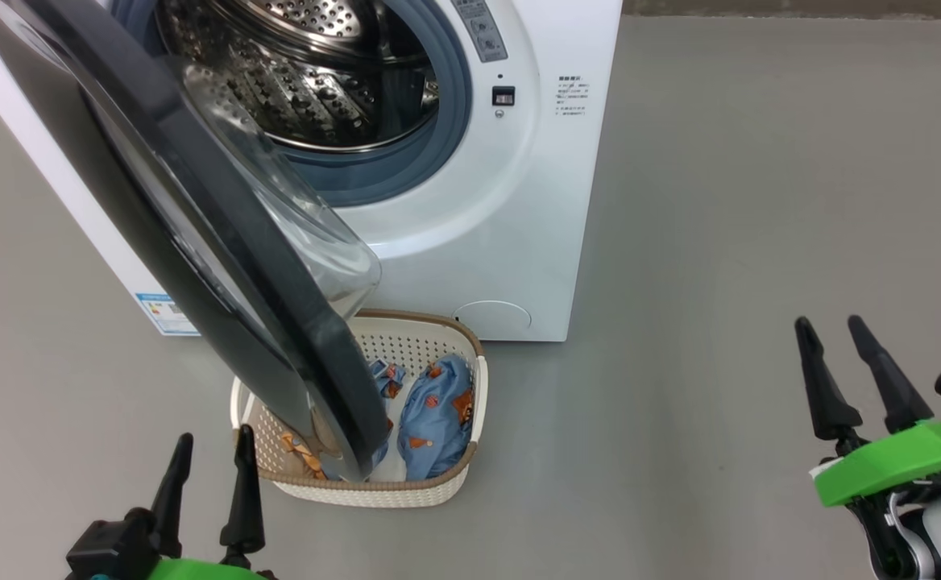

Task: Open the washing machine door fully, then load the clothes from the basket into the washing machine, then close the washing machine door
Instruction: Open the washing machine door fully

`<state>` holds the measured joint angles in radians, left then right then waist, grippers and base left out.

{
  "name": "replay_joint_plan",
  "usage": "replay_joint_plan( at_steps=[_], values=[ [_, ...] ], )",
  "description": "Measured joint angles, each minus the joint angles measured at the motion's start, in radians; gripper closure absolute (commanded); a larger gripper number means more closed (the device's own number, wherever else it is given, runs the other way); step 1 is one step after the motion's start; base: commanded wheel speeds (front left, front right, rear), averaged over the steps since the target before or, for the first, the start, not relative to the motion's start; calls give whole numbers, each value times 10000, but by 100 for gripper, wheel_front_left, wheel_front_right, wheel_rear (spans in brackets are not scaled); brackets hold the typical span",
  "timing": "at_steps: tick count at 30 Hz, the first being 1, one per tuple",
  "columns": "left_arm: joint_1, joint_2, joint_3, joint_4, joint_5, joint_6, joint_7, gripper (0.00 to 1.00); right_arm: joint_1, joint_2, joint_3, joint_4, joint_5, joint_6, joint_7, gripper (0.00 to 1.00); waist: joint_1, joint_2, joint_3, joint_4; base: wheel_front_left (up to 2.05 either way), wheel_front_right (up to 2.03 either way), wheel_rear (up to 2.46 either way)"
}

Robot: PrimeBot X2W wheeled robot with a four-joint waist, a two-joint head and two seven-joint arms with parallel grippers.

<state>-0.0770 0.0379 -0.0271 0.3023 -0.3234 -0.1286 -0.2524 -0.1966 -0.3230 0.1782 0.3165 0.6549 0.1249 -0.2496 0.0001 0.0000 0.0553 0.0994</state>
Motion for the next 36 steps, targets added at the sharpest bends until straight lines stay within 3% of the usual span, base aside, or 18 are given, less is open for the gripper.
replay_joint_plan(
  at_steps=[4,9,24,25,26,27,36],
  values=[
    [-2,0,-4,2,0,0,0,0,295,267,-675,-75,-1026,0,0,0,0,0,21,53,0,0,0],
    [-3,2,-6,4,0,0,0,0,619,418,-798,-100,-1651,2,0,0,-1,0,41,109,0,0,0],
    [-56,0,-25,130,-12,0,0,0,877,554,-922,94,-2297,2,0,0,0,0,198,193,0,0,0],
    [-88,0,-17,146,-27,0,0,5,877,550,-911,98,-2351,2,0,0,0,0,204,202,0,0,0],
    [-131,0,-13,169,-58,0,0,67,877,552,-907,100,-2353,2,0,0,0,0,210,209,0,0,0],
    [-176,-2,2,174,-92,0,0,100,877,554,-909,100,-2353,2,0,0,0,0,213,216,0,0,0],
    [-586,-8,441,-460,-75,0,0,100,877,589,-938,-8,-2441,2,0,0,0,0,204,277,0,0,0]
  ],
)
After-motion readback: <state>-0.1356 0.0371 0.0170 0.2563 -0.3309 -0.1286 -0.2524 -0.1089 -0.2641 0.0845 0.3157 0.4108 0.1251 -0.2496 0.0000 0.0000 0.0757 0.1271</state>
